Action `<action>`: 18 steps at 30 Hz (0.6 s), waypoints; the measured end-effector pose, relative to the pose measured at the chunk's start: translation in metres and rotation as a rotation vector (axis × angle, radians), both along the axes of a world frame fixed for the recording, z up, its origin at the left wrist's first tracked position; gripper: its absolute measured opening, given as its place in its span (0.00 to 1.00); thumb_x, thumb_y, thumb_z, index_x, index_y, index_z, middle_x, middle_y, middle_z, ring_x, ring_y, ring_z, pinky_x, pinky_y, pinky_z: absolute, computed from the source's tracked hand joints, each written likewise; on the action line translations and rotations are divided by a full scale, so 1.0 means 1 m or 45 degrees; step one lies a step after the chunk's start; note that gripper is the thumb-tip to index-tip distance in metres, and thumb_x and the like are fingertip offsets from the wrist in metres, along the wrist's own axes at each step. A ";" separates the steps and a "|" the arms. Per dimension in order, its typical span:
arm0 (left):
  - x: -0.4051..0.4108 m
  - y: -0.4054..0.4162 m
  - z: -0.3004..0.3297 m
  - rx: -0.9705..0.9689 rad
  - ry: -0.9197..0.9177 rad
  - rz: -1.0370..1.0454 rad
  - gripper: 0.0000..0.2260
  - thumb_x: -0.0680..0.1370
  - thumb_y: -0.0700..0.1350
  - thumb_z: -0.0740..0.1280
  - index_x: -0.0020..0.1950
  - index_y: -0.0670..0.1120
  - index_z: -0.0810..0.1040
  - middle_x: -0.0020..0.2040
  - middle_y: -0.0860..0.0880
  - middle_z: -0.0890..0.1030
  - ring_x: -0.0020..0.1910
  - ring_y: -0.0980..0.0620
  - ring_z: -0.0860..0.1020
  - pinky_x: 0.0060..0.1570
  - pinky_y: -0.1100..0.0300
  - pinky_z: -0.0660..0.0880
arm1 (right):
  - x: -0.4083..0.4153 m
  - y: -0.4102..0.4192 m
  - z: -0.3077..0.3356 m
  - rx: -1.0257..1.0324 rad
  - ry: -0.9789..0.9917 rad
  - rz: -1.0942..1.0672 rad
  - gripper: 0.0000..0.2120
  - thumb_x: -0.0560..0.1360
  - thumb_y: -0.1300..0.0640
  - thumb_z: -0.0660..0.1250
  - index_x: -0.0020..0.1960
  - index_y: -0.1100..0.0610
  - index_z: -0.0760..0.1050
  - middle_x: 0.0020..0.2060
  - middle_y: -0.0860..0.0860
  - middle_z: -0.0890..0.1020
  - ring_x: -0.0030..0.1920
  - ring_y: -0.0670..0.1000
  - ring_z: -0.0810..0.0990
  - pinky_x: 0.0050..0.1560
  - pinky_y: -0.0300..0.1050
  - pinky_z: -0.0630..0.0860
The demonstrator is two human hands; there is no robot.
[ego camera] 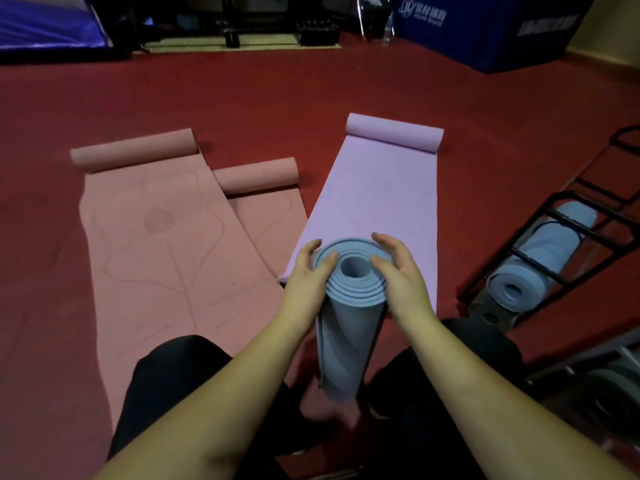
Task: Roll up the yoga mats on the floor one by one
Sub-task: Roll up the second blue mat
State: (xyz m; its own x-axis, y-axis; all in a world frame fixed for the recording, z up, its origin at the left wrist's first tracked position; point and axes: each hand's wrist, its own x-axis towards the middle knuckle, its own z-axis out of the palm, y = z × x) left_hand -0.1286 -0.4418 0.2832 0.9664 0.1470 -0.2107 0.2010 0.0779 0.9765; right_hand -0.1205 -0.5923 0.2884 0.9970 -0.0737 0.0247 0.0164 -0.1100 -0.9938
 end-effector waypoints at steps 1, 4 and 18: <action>-0.001 -0.002 0.000 -0.024 0.006 -0.014 0.26 0.68 0.62 0.71 0.64 0.59 0.72 0.64 0.52 0.79 0.62 0.54 0.79 0.67 0.49 0.73 | 0.002 -0.004 -0.001 -0.016 0.015 0.007 0.18 0.77 0.63 0.65 0.63 0.47 0.73 0.58 0.38 0.77 0.58 0.35 0.76 0.56 0.28 0.69; 0.000 -0.014 0.004 -0.159 0.043 -0.051 0.19 0.75 0.49 0.73 0.64 0.48 0.75 0.58 0.47 0.83 0.57 0.49 0.82 0.63 0.49 0.76 | 0.008 -0.015 -0.005 0.000 0.126 -0.023 0.20 0.77 0.59 0.67 0.66 0.44 0.71 0.57 0.38 0.77 0.57 0.39 0.77 0.58 0.35 0.73; 0.061 -0.072 0.017 0.100 -0.002 -0.065 0.11 0.74 0.43 0.72 0.54 0.53 0.77 0.51 0.52 0.84 0.50 0.55 0.83 0.55 0.56 0.78 | 0.066 -0.074 -0.014 0.164 0.153 0.088 0.20 0.79 0.59 0.66 0.67 0.44 0.70 0.60 0.45 0.77 0.58 0.44 0.79 0.62 0.42 0.74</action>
State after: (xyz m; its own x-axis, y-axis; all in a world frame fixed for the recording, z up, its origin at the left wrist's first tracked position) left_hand -0.0677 -0.5138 0.2999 0.9734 0.1137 -0.1988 0.2011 -0.0089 0.9795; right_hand -0.0545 -0.6666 0.2742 0.9950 0.0006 -0.0998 -0.0998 0.0158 -0.9949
